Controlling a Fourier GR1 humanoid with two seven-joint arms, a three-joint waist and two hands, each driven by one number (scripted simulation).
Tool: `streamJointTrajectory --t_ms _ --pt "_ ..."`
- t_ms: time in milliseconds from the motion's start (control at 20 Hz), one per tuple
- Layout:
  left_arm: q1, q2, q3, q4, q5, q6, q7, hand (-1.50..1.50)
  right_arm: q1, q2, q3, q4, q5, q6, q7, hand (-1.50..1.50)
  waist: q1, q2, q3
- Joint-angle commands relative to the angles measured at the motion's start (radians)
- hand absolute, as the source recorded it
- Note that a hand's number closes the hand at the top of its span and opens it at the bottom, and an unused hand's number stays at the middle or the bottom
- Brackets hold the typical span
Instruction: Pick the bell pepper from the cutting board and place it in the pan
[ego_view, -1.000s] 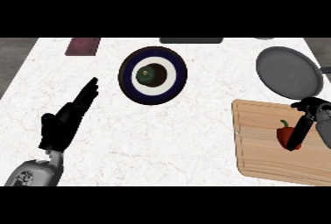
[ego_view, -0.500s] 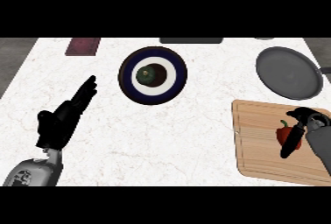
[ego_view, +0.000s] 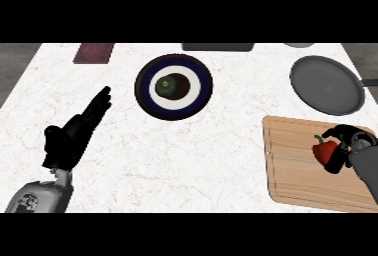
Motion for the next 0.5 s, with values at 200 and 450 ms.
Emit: streamJointTrajectory --t_ms 200,450 --pt "0.048 -0.031 -0.003 -0.003 -0.026 -0.017 -0.027 0.00 0.060 0.013 -0.018 -0.083 0.048 -0.020 -0.040 1.50 -0.001 0.009 0.019" --pt "0.019 0.002 0.040 -0.003 -0.014 -0.015 0.017 0.00 0.107 -0.024 0.048 -0.337 0.091 -0.097 -0.243 1.50 -0.032 -0.006 0.019"
